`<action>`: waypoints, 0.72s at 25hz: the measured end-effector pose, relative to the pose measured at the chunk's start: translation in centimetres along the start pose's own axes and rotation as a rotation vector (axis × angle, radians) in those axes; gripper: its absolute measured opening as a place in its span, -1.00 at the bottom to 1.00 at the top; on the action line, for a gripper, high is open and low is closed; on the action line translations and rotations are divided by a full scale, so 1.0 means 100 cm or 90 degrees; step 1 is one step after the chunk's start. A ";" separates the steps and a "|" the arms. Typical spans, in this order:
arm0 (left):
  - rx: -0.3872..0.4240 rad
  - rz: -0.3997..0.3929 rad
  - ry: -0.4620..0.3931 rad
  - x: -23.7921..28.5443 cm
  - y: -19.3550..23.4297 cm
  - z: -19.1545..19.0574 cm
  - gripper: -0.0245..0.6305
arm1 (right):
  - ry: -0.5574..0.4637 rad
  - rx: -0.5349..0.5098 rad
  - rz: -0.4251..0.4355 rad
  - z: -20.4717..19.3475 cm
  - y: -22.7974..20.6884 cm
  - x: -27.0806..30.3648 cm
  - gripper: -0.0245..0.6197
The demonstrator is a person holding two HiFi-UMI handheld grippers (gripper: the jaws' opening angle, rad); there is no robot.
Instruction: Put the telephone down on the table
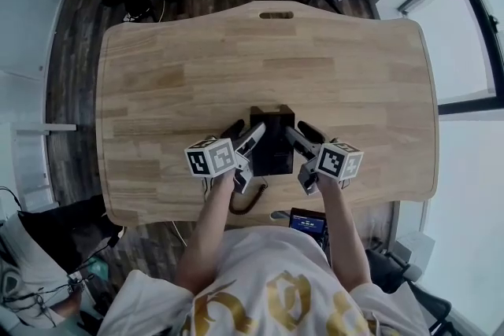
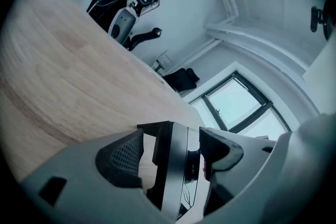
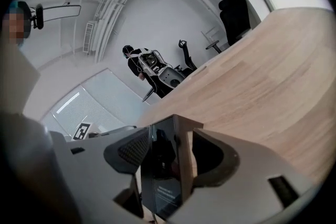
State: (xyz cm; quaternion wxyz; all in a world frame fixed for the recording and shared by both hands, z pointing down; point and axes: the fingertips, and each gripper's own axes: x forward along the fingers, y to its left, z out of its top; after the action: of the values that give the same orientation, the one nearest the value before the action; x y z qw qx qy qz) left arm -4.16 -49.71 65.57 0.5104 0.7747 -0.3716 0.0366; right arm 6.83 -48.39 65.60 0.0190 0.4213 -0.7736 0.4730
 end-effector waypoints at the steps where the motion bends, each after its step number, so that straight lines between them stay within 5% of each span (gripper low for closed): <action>1: 0.010 -0.001 -0.007 -0.005 -0.004 0.003 0.00 | -0.009 -0.014 -0.007 0.002 0.003 -0.004 -0.18; 7: 0.092 -0.004 -0.055 -0.032 -0.030 0.015 -0.03 | -0.062 -0.083 -0.044 0.009 0.026 -0.025 -0.42; 10: 0.155 0.013 -0.079 -0.046 -0.041 0.019 -0.24 | -0.087 -0.094 -0.045 0.013 0.037 -0.036 -0.52; 14: 0.172 0.010 -0.079 -0.057 -0.050 0.016 -0.33 | -0.097 -0.114 -0.052 0.013 0.048 -0.046 -0.58; 18: 0.199 0.021 -0.083 -0.069 -0.055 0.014 -0.62 | -0.108 -0.140 -0.066 0.013 0.056 -0.055 -0.77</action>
State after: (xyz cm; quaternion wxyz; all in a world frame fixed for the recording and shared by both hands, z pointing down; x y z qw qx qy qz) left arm -6.14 -46.01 57.69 0.3576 0.8393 -0.4063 0.0522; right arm 7.06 -44.75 58.50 0.0238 0.4945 -0.7969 0.3462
